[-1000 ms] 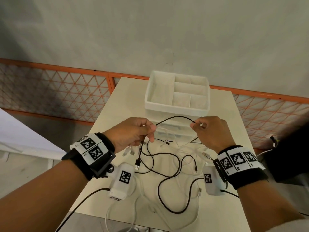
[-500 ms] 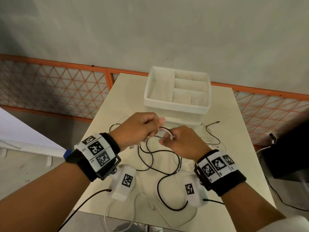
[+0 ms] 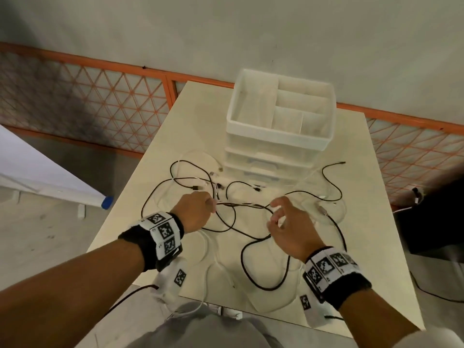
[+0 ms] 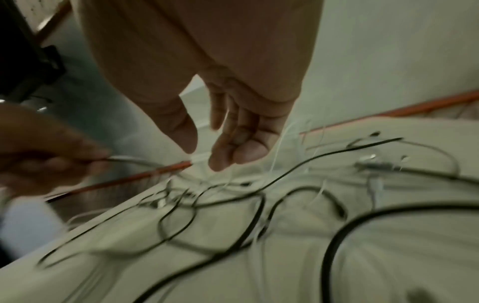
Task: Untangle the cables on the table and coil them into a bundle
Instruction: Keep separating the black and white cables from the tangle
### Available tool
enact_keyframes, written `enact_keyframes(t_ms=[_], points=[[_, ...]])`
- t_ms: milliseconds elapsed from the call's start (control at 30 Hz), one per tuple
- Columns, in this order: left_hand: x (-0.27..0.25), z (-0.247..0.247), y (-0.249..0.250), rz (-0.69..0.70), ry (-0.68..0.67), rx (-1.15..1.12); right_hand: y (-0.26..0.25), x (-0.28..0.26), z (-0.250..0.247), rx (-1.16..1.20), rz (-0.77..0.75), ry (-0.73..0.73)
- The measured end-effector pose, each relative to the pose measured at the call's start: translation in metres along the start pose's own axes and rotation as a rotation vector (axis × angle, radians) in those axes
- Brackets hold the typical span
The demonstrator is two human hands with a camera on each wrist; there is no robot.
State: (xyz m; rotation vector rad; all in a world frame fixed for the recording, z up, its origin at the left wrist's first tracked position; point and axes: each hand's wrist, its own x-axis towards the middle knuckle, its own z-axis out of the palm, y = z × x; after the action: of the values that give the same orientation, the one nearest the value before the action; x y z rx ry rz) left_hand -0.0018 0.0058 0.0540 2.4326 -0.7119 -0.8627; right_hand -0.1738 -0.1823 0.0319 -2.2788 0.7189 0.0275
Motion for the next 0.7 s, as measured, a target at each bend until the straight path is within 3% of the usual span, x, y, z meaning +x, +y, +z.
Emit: enact_keyframes(t_ms=[100,200,300,533,633,700], points=[[-0.001,0.009,0.001,0.025,-0.098,0.087,-0.002,-0.013,0.043,-0.083,-0.139,-0.241],[-0.001,0.019,0.001,0.034,-0.195,0.137,-0.011,-0.02,0.071,-0.254,-0.159,-0.434],[-0.007,0.029,0.002,0.074,-0.24,0.183,-0.02,-0.022,0.086,-0.541,-0.204,-0.53],[-0.013,0.046,-0.013,0.105,-0.305,0.209,-0.008,-0.011,0.082,-0.557,-0.14,-0.34],[-0.013,0.049,-0.016,0.075,-0.279,0.126,-0.006,-0.001,0.059,-0.314,-0.077,-0.175],[-0.011,0.046,-0.011,0.045,-0.214,0.075,-0.012,0.006,0.039,-0.107,-0.113,-0.043]])
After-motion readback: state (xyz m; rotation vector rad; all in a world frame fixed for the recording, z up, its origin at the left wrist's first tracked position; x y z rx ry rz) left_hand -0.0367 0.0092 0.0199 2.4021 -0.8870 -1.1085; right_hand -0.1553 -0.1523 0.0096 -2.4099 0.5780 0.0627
